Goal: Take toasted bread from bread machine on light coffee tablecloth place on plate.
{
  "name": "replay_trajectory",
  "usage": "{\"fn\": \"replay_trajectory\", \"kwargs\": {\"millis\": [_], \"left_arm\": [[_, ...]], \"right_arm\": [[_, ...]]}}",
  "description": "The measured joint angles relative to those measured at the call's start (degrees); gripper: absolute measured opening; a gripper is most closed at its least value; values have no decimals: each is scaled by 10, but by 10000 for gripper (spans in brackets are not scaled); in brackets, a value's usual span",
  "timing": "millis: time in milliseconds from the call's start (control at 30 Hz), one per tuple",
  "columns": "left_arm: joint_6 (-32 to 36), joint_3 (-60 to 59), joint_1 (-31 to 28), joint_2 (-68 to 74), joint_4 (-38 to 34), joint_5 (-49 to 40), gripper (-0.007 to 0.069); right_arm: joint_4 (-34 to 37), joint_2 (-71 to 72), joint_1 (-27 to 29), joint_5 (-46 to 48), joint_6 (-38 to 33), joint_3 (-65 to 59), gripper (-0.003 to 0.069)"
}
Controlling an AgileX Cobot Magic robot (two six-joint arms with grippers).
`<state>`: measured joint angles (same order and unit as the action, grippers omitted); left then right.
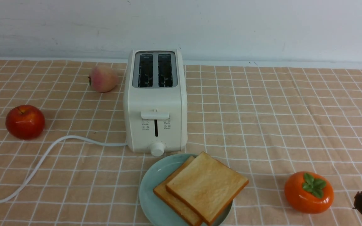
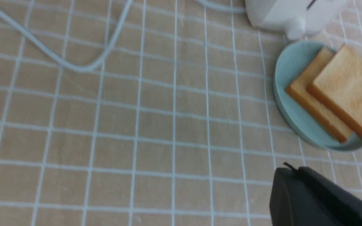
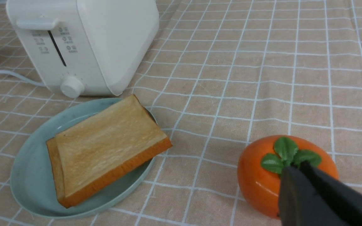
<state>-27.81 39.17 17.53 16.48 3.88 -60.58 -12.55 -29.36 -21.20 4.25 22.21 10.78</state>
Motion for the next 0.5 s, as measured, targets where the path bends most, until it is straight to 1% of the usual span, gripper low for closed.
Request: {"fn": "replay_trajectory", "kwargs": {"millis": [33,67,100,333,400,500], "left_arm": [[2,-14,-1,-22,14,36,-14],[2,-19,-2,-28,15,45,-14],[2,-44,-11,-52,20,86,-14],[2,-206,-82,-157,22,254,-14],[2,-273,-92,-171,20,296,-14],[5,-353,-94,-171,26,322,-14]], "right_arm": [[0,0,0,0,0,0,1],[0,0,0,0,0,0,1],[0,0,0,0,0,0,2],[0,0,0,1,0,0,3],[0,0,0,1,0,0,5],[0,0,0,1,-1,0,8]]}}
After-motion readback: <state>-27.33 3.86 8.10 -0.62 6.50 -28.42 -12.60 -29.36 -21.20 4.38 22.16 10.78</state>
